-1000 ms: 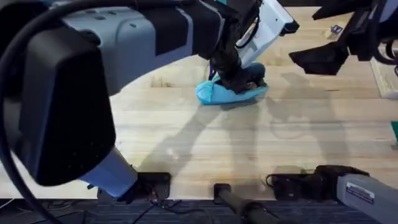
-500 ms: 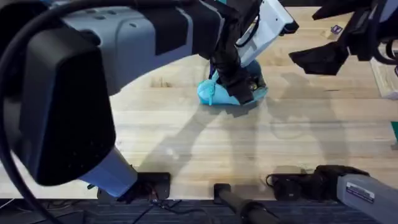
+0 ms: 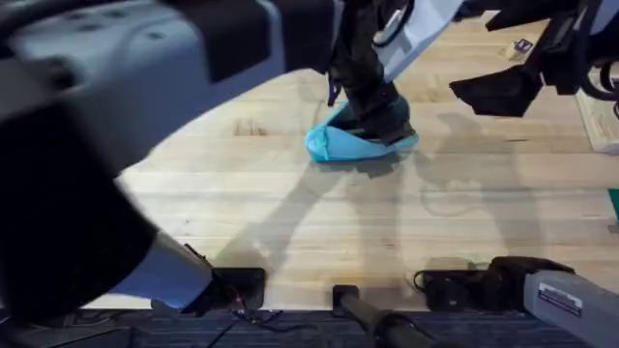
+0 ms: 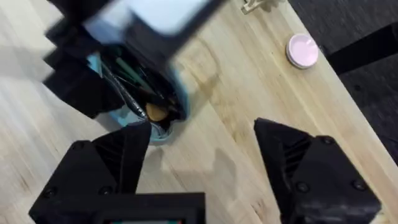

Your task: Unzip the bag, pick up the pens from the table one at a time and place them inside, then zip the bag closed.

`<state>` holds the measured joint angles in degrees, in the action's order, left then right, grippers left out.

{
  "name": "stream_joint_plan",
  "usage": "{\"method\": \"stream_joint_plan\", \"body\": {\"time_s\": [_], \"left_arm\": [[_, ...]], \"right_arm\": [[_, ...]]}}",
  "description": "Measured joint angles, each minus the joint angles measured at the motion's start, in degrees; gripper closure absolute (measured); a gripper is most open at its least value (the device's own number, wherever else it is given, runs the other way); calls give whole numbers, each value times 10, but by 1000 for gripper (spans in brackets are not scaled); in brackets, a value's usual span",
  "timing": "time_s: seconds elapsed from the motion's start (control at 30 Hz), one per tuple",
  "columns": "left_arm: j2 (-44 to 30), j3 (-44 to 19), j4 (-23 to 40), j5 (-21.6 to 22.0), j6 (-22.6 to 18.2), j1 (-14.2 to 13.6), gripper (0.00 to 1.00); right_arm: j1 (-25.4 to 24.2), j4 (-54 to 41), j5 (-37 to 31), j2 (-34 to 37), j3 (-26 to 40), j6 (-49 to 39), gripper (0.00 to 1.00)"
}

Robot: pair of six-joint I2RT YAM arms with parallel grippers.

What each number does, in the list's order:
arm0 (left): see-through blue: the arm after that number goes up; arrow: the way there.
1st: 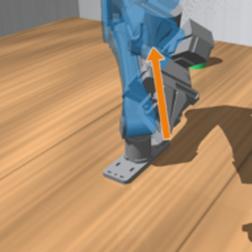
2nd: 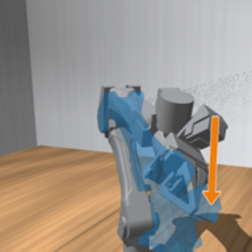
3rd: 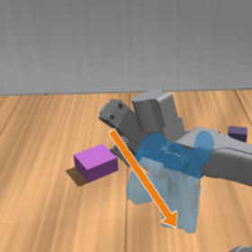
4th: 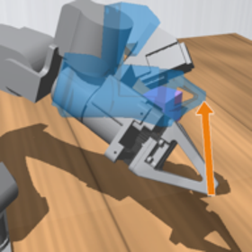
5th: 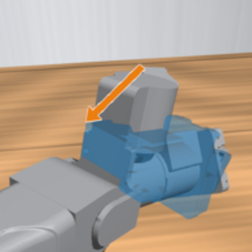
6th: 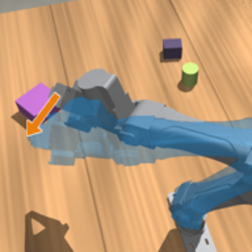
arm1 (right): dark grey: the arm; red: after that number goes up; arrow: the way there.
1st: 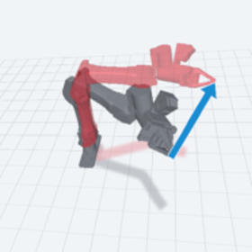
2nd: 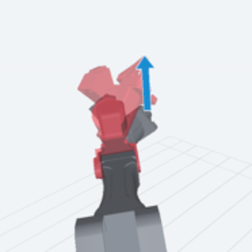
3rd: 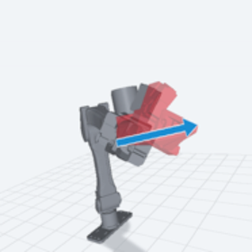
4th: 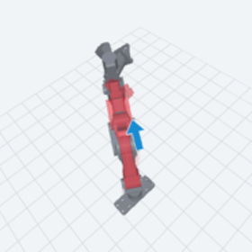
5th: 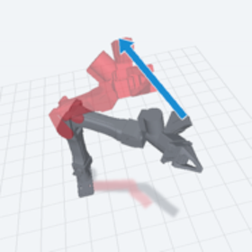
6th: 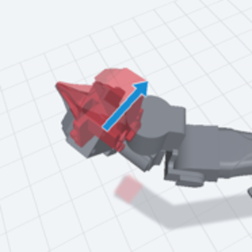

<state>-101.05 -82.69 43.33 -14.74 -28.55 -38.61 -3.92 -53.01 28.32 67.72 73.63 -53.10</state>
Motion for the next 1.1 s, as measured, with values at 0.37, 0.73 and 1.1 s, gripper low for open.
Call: {"method": "stream_joint_plan", "body": {"time_s": [0.37,0.73,1.1], "left_arm": [[106,-10,82,1,-52,61,8],[161,-10,171,-3,-123,149,7],[254,-10,272,-5,-108,201,6]], "right_arm": [[0,0,0,0,0,0,4],[43,5,0,0,0,33,4],[49,7,-18,0,0,56,4]]}}
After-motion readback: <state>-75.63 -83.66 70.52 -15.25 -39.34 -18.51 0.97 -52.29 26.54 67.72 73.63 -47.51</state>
